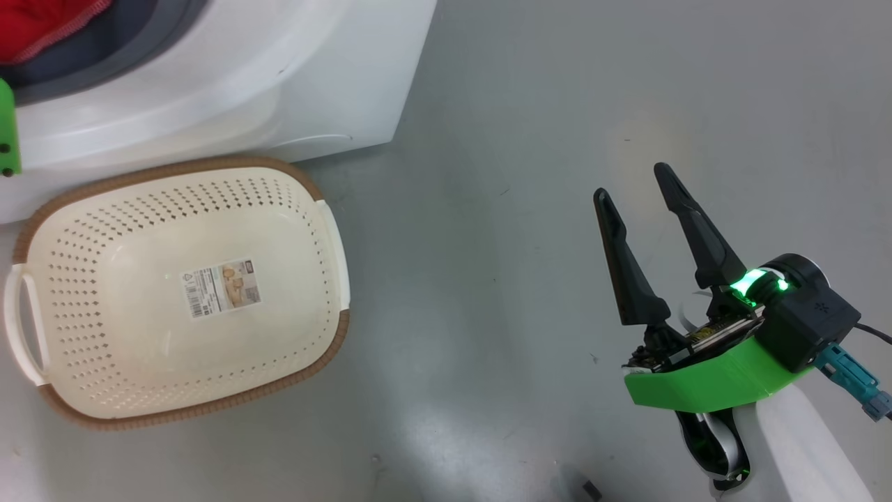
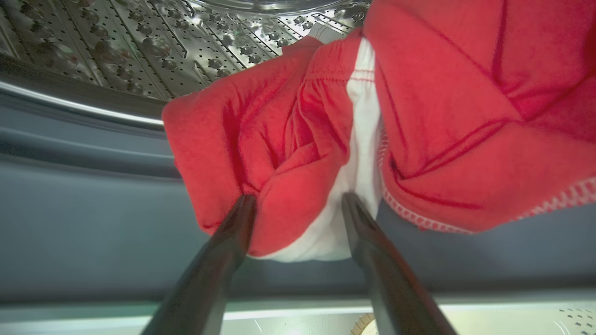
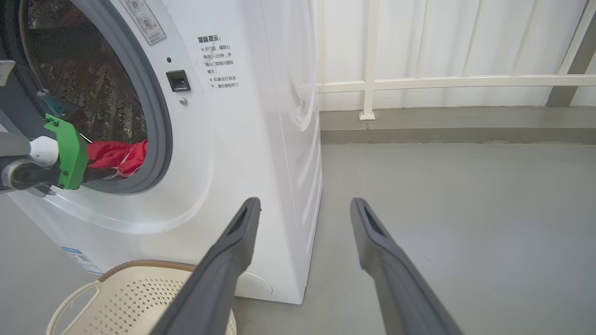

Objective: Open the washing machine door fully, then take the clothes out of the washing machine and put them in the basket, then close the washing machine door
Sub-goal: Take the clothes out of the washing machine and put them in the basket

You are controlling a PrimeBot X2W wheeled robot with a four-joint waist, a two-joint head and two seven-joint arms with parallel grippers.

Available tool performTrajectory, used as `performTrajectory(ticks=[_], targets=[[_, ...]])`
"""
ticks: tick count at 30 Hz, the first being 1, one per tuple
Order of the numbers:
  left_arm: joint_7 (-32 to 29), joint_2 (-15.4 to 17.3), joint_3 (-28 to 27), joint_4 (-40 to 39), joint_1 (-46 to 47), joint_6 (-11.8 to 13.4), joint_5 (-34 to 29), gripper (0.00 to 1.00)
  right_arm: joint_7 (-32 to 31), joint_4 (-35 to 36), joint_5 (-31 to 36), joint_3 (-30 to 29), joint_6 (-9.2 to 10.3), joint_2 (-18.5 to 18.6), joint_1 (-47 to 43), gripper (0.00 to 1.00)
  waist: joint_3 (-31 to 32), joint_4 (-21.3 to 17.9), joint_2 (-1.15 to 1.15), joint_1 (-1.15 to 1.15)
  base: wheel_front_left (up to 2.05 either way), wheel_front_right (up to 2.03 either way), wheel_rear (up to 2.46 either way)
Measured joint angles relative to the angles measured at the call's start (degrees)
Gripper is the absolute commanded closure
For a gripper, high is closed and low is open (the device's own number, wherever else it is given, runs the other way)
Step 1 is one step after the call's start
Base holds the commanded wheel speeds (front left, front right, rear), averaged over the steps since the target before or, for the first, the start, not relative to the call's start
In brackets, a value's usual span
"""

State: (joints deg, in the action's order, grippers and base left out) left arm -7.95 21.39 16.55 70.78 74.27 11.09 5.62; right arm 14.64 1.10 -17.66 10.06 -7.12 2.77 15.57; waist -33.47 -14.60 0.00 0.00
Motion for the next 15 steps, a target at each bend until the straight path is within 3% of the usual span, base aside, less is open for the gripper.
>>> performTrajectory(ticks=[5,7,8,9,10,11,12,13,15], targets=[[0.56,1.42,0.78,0.02,0.01,0.42,-0.12,0.00,0.00,-0.04,-0.25,0.29,0.00,0.00,0.01,0.00,-0.21,-0.77,0.00,0.00,0.00,0.00,0.00],[0.56,1.66,1.15,0.12,0.02,0.57,-0.12,0.13,0.00,-0.08,-0.45,0.38,0.00,0.00,0.01,0.00,-0.34,-1.01,0.00,0.00,0.00,0.00,0.00],[0.54,1.70,1.44,0.19,0.03,0.64,-0.16,0.14,0.00,-0.09,-0.45,0.43,0.00,0.00,0.01,0.00,-0.40,-1.10,0.00,0.00,0.00,0.00,0.00],[0.54,1.71,1.64,0.21,0.03,0.65,-0.20,0.21,0.00,-0.10,-0.45,0.45,0.00,0.00,0.01,0.00,-0.45,-1.15,0.00,0.00,0.00,0.00,0.00],[0.55,1.70,1.71,0.22,0.04,0.65,-0.20,0.51,0.00,-0.10,-0.45,0.46,0.00,0.00,0.01,0.00,-0.49,-1.18,0.00,0.00,0.00,0.00,0.00],[0.63,1.71,1.89,0.21,0.05,0.65,-0.20,0.51,0.00,-0.12,-0.45,0.48,0.00,0.00,0.01,0.00,-0.52,-1.17,0.00,0.00,0.00,0.00,0.00],[0.85,1.70,1.94,0.21,0.05,0.65,-0.19,0.67,0.00,-0.14,-0.45,0.48,0.00,0.00,0.01,0.00,-0.53,-1.15,0.00,0.00,0.00,0.00,0.00],[1.00,1.69,1.94,0.21,0.05,0.65,-0.18,1.00,0.00,-0.15,-0.45,0.48,0.00,0.00,0.02,0.00,-0.54,-1.10,0.00,0.00,0.00,0.00,0.00],[1.65,1.67,1.92,0.19,0.05,0.65,-0.05,1.00,0.00,-0.16,-0.44,0.48,0.00,0.00,0.02,0.00,-0.51,-0.93,0.00,0.00,0.00,0.00,0.00]])
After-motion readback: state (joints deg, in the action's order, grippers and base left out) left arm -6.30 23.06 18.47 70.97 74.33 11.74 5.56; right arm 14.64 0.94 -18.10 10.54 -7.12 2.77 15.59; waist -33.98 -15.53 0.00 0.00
